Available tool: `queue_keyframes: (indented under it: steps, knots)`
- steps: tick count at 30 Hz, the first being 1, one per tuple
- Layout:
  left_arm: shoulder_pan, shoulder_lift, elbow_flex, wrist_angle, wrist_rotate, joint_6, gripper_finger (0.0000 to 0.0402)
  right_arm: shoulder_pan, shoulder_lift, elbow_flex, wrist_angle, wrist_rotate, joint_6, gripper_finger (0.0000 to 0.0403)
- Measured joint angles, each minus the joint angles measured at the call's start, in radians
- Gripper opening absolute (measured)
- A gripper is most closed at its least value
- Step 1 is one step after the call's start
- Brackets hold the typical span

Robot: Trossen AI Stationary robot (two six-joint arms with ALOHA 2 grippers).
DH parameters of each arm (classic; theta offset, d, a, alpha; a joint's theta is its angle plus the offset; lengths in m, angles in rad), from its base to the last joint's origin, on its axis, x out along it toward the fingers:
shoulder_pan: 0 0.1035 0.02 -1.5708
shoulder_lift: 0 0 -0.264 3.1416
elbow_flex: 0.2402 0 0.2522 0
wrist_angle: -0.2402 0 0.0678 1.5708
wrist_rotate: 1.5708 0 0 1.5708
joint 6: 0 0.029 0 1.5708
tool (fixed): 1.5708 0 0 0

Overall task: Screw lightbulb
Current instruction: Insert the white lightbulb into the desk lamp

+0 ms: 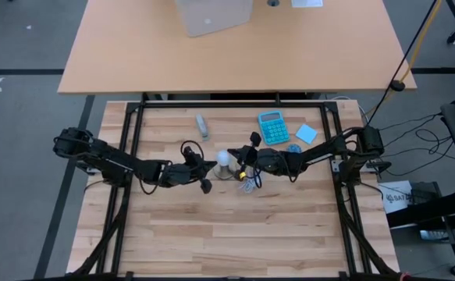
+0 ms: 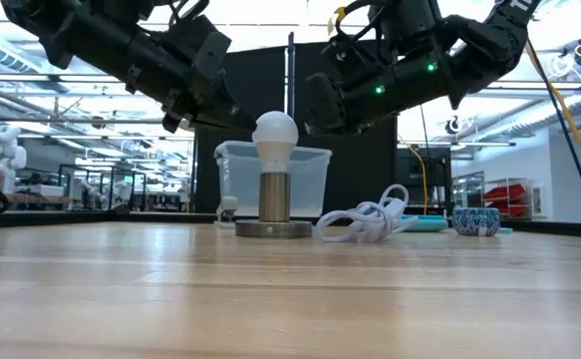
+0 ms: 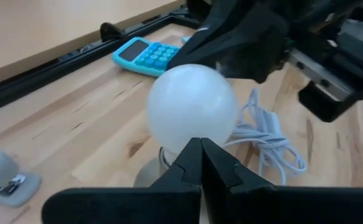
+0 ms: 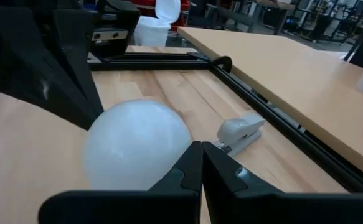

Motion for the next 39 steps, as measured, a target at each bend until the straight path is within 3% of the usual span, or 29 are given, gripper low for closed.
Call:
queue_keyframes:
  steps: [7, 13, 20, 33, 39]
  knots:
    - [0.020, -0.001, 0.000, -0.038, -0.005, -0.017, 0.0000, 0.028, -0.003, 0.000, -0.037, 0.026, 0.038, 0.0000]
    - [0.025, -0.001, 0.000, -0.068, -0.071, -0.017, 0.0000, 0.057, -0.005, 0.000, -0.051, 0.032, 0.041, 0.0000]
    - [0.058, 0.002, -0.001, -0.120, -0.084, -0.071, 0.0000, 0.089, 0.007, -0.002, -0.095, -0.044, 0.019, 0.0000]
    - [0.033, -0.005, -0.001, -0.132, -0.103, -0.075, 0.0000, 0.102, 0.002, -0.001, -0.193, 0.000, 0.079, 0.0000]
    - [-0.017, -0.069, 0.000, -0.120, -0.102, -0.036, 0.0000, 0.064, 0.002, -0.001, -0.196, 0.079, 0.079, 0.0000]
